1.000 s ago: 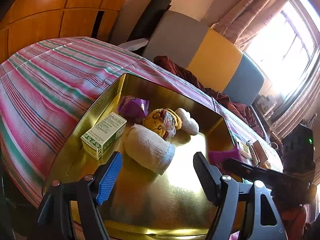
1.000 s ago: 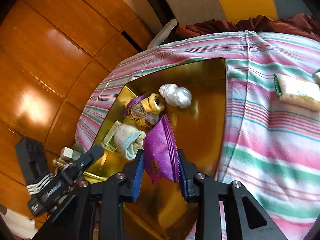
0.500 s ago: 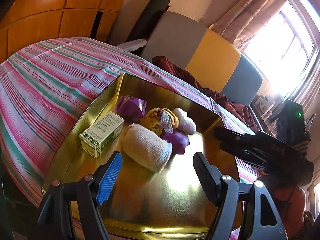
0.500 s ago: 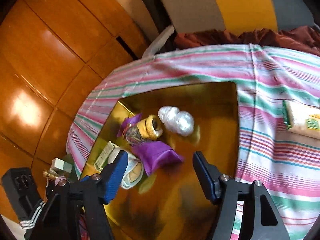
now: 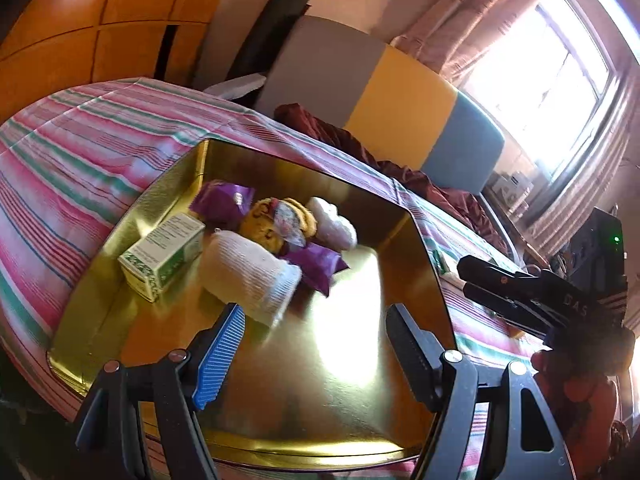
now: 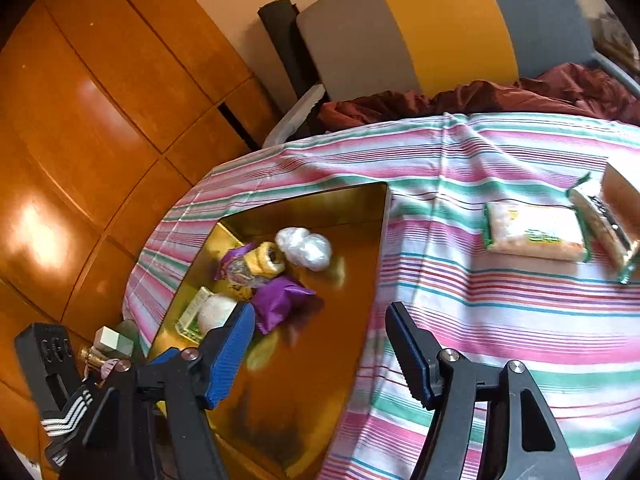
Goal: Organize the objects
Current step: 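Move both grippers back to the pile, right gripper toward the black-striped cracker packet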
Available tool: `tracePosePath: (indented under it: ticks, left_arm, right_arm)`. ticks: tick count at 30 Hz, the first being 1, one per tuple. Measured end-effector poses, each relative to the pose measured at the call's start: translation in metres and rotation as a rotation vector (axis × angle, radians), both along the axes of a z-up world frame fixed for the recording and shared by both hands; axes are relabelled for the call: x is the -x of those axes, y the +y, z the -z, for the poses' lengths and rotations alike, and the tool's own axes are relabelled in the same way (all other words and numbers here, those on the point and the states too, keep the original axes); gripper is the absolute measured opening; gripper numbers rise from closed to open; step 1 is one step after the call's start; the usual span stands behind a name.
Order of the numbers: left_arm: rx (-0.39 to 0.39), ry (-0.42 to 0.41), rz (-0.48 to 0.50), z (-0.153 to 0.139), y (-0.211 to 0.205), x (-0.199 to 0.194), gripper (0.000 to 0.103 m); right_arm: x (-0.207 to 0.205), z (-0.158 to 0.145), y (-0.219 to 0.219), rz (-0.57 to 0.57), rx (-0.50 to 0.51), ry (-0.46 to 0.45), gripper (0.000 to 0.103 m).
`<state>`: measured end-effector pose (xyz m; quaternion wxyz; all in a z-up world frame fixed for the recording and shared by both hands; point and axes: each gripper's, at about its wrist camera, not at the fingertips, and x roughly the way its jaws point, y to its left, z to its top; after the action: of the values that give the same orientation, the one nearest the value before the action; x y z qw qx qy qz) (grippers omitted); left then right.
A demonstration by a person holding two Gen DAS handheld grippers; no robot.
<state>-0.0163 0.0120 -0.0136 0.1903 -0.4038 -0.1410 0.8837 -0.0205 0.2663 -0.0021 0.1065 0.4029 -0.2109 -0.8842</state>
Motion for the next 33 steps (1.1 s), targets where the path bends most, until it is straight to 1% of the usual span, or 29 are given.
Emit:
tracePosePath:
  ticks: [7,14,17,23,24,26,28,30,33]
  left_arm:
    - [0.005,0.011,0.043,-0.002,0.013,-0.008,0.074]
    - [0.019,0.023,0.093,-0.006,0.030,-0.018,0.074]
    - [0.030,0.026,0.140,-0.009,0.044,-0.023,0.074]
    - [0.050,0.049,0.249,-0.017,0.075,-0.034,0.074]
    - [0.053,0.051,0.270,-0.018,0.082,-0.036,0.074]
    - [0.052,0.049,0.303,-0.020,0.094,-0.040,0.074]
    - [0.050,0.047,0.336,-0.022,0.105,-0.045,0.074]
    - [0.052,0.049,0.363,-0.024,0.113,-0.051,0.074]
    - [0.074,0.057,0.398,-0.025,0.124,-0.059,0.074]
  right_arm:
    - [-0.011,0.011,0.021,0.041,-0.015,-0.028,0.069]
    - [-0.036,0.027,0.061,0.116,-0.030,-0.067,0.069]
    - [-0.049,0.038,0.083,0.156,-0.054,-0.097,0.070]
    - [-0.074,0.056,0.134,0.264,-0.062,-0.142,0.070]
    - [-0.074,0.056,0.140,0.271,-0.068,-0.143,0.070]
    - [-0.066,0.051,0.150,0.268,-0.118,-0.126,0.070]
    - [-0.050,0.039,0.159,0.266,-0.185,-0.078,0.070]
    - [-0.035,0.031,0.168,0.270,-0.217,-0.051,0.068]
    - [0.001,0.027,0.184,0.284,-0.287,-0.066,0.062]
